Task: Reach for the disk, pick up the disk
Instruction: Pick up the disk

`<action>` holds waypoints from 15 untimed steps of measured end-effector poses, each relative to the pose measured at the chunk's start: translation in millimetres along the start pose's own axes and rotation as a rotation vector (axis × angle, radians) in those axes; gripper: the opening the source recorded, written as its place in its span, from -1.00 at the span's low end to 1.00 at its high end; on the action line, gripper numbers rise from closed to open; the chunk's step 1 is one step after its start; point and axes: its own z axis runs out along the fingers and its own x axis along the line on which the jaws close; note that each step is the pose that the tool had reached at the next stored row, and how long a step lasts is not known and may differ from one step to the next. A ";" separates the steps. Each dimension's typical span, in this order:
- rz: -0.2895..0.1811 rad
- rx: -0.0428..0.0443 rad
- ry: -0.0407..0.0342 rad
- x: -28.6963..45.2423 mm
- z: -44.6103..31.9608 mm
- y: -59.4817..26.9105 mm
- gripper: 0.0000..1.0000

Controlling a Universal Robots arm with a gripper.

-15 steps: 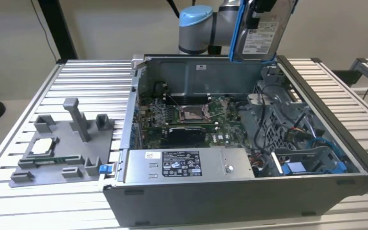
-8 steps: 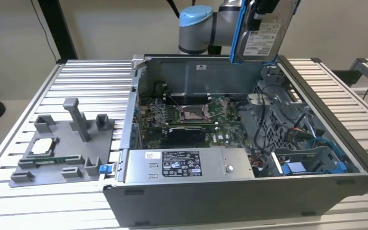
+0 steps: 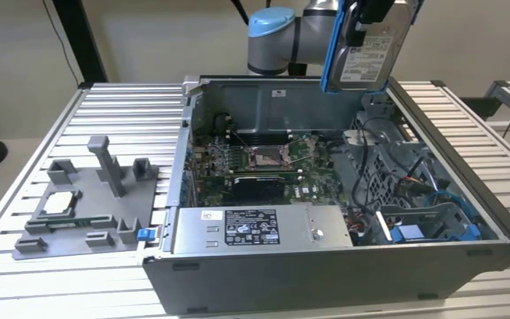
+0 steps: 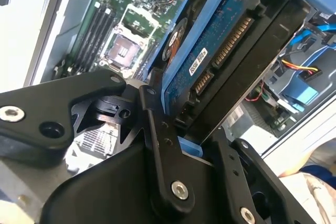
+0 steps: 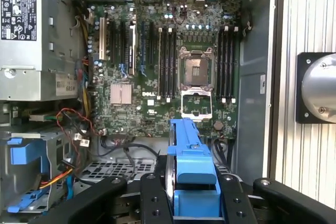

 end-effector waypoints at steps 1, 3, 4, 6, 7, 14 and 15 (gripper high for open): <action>0.000 0.0000 0.0000 1.7 0.0 0.0 -1.00; 0.000 0.0000 0.0000 5.1 -0.1 -0.1 -1.00; 0.000 0.0000 0.0000 6.7 -0.1 -0.1 -1.00; 0.000 0.0000 0.0000 10.0 -0.1 -0.1 -1.00; 0.000 0.0000 -0.0001 11.8 -0.1 -0.1 -1.00; 0.000 0.0000 -0.0001 23.9 -0.2 -0.2 -1.00; 0.000 0.0000 0.0000 25.5 -0.2 -0.2 -1.00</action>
